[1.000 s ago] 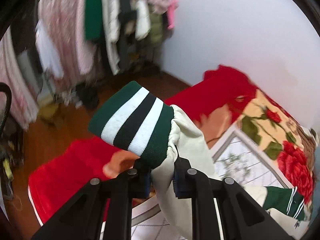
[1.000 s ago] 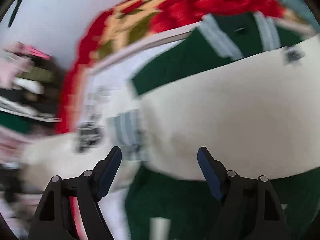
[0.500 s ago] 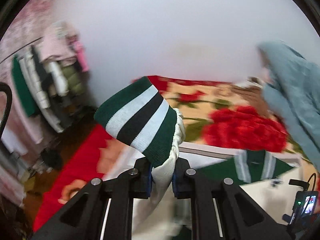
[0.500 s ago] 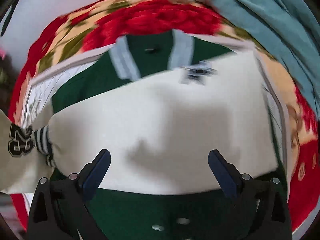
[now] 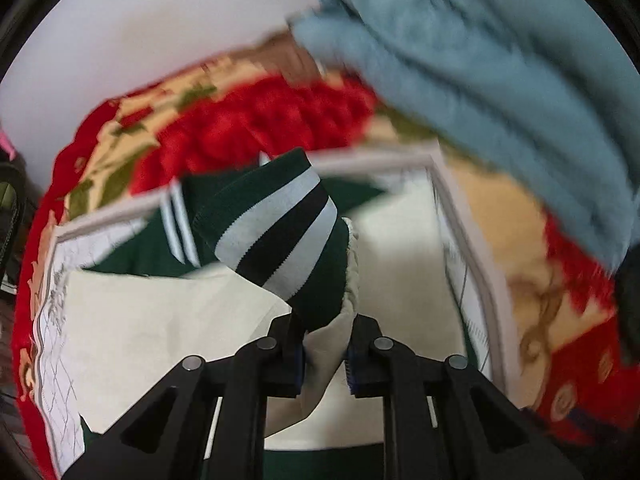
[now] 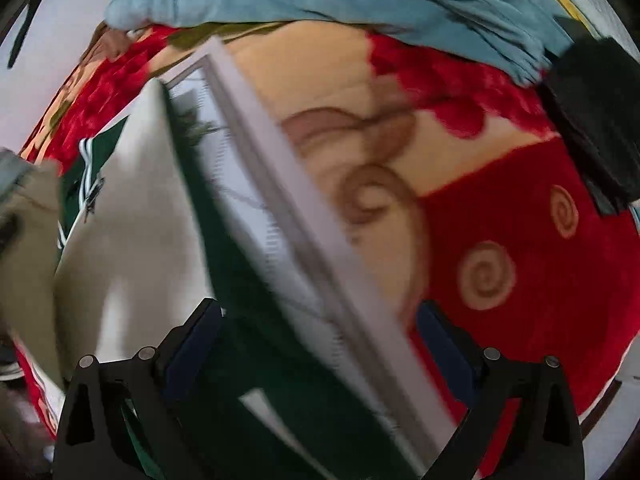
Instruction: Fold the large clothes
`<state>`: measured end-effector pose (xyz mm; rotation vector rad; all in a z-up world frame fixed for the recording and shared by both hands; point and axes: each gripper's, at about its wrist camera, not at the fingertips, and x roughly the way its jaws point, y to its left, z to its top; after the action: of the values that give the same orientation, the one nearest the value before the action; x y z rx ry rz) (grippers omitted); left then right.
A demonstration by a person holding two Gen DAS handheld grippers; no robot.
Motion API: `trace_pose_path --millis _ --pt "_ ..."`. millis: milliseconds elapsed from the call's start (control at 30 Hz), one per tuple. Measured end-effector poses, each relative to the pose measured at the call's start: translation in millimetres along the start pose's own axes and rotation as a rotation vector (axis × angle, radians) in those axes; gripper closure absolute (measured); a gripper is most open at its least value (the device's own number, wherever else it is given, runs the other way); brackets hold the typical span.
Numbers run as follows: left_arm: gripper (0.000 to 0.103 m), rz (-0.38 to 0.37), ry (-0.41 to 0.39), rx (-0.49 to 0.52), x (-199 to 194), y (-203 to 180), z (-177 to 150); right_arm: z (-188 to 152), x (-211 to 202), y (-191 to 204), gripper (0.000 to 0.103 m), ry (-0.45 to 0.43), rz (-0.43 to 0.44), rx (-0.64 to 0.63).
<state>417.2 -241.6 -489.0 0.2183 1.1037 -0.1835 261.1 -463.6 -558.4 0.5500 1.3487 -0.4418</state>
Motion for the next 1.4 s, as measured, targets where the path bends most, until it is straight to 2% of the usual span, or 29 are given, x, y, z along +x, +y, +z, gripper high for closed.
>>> trace_pose_path --millis 67,133,167,200,233,367,467,600,700,767,833,867,900,967,1033,1100,1167,1233,1267,1333,1367,1400 --pt "0.086 0.01 0.064 0.022 19.5 -9.7 -10.4 0.2 -2.1 -16.2 0.004 0.008 0.012 -0.006" --pt "0.075 0.0 0.086 0.01 27.5 -12.8 -19.7 0.0 -3.5 -27.0 0.004 0.019 0.038 -0.015" --pt "0.054 -0.018 0.088 -0.001 27.8 -11.9 -21.6 0.1 -4.2 -31.1 0.004 0.029 0.052 -0.018" --pt "0.018 -0.041 0.094 -0.011 25.7 -10.0 -22.4 0.7 -3.4 -33.7 0.004 0.039 0.073 -0.02" --pt "0.008 -0.054 0.094 -0.017 26.4 -12.7 -22.3 0.7 -3.0 -35.3 0.004 0.049 0.097 -0.024" --pt "0.005 -0.076 0.074 -0.068 9.7 -2.1 -20.9 0.2 -7.2 -32.7 0.004 0.075 0.189 -0.025" --pt "0.005 -0.062 0.049 -0.144 -8.1 27.8 -25.2 3.3 -16.0 -24.7 0.004 0.081 0.283 -0.01" --pt "0.005 0.102 0.027 -0.264 -29.1 98.2 -39.7 18.1 -17.6 10.5 0.004 0.1 0.427 -0.04" --pt "0.005 0.264 0.057 -0.332 -19.6 157.9 -57.2 33.7 -4.5 52.5 0.004 0.118 0.51 -0.09" --pt "0.005 0.354 0.105 -0.363 -2.2 191.7 -69.2 41.5 13.4 81.8 0.004 0.144 0.52 -0.133" --pt "0.005 0.425 0.141 -0.387 15.5 221.5 -77.9 50.2 36.8 113.4 0.01 0.186 0.528 -0.188" --pt "0.005 0.456 0.156 -0.391 25.2 234.4 -81.2 52.2 47.0 127.8 0.026 0.207 0.505 -0.224" --pt "0.005 0.471 0.164 -0.391 31.1 241.8 -83.5 52.5 55.8 143.4 0.06 0.224 0.478 -0.275" --pt "0.005 0.499 0.182 -0.393 43.8 255.5 -84.5 49.3 61.5 162.9 0.1 0.213 0.427 -0.355" --pt "0.005 0.495 0.197 -0.401 56.0 266.2 -83.2 52.9 48.2 169.2 0.1 0.1 0.392 -0.377" --pt "0.003 0.475 0.216 -0.42 70.3 272.4 -82.8 61.8 44.0 164.2 0.1 0.027 0.346 -0.337" --pt "0.003 0.456 0.24 -0.427 81.4 276.9 -85.1 65.7 64.3 159.6 0.1 0.085 0.305 -0.307" --pt "0.003 0.45 0.261 -0.438 83.8 277.6 -86.5 64.6 82.3 158.0 0.097 0.19 0.316 -0.297" --pt "0.003 0.434 0.261 -0.442 79.0 276.6 -85.8 62.5 77.1 155.5 0.087 0.205 0.335 -0.282" --pt "0.003 0.386 0.256 -0.422 55.1 263.0 -93.9 50.7 49.1 151.8 0.064 0.176 0.322 -0.308" --pt "0.003 0.376 0.248 -0.402 42.9 254.8 -99.7 41.2 35.4 148.8 0.045 0.163 0.32 -0.315" --pt "0.003 0.36 0.239 -0.367 23.8 239.6 -113.7 31.1 23.9 146.1 0.037 0.163 0.333 -0.316"
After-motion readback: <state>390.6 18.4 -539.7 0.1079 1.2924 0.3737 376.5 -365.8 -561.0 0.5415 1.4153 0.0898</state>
